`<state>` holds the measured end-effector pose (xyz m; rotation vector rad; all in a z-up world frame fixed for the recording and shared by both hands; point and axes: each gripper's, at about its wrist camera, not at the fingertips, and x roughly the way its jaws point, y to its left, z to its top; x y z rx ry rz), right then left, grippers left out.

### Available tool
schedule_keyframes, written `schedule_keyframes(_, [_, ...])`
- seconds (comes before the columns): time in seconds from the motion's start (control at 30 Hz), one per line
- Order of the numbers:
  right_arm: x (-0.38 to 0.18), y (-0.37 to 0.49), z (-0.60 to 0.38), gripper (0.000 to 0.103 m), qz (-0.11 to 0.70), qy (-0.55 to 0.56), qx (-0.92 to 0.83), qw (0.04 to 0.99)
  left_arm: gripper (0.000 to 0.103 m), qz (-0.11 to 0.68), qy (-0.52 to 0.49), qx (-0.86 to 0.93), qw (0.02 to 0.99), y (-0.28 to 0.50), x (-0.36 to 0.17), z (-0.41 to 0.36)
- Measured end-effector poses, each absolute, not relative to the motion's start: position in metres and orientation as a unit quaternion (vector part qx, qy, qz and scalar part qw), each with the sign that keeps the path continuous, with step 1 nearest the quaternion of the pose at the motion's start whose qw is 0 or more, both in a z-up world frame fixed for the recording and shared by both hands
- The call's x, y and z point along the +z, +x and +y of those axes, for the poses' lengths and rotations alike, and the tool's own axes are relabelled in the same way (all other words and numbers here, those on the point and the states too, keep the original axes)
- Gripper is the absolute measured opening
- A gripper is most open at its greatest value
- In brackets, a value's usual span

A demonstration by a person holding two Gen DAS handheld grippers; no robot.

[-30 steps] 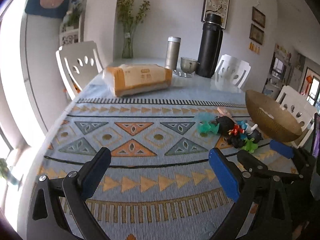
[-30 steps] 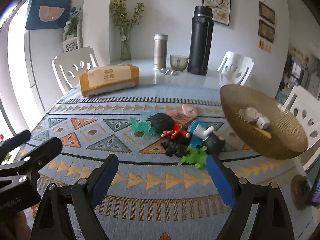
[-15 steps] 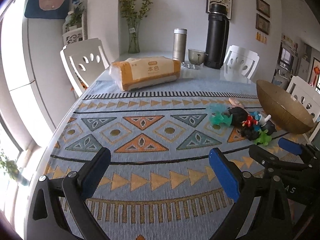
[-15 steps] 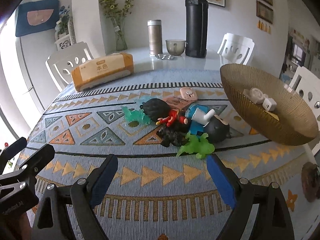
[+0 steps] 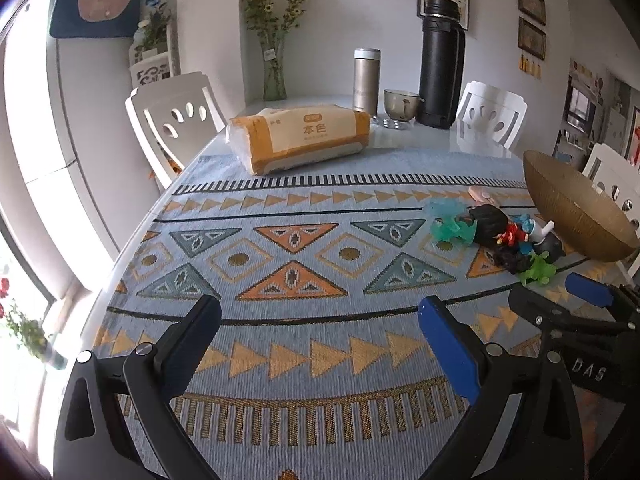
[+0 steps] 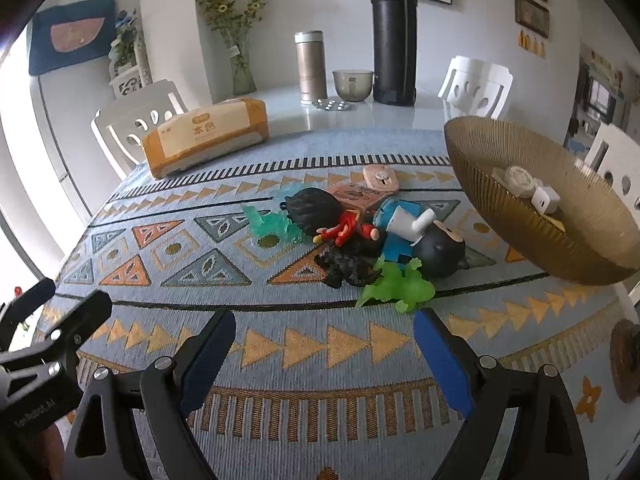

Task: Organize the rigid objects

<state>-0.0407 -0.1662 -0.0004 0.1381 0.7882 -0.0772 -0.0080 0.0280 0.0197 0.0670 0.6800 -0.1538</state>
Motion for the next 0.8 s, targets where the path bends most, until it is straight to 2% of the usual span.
schedule_keyframes(0.4, [-0.006,-0.036,-0.189,0.090,0.401,0.132,-0.032,0.906,0.099,0.341,0.044,-0.076,0.936,-0.007,0.017,0.024])
schedule_keyframes(0.8, [-0.007,-0.035,-0.193,0.090,0.403,0.147,-0.031,0.903,0.099,0.342,0.052,-0.076,0.935,-0.007,0.017,0.022])
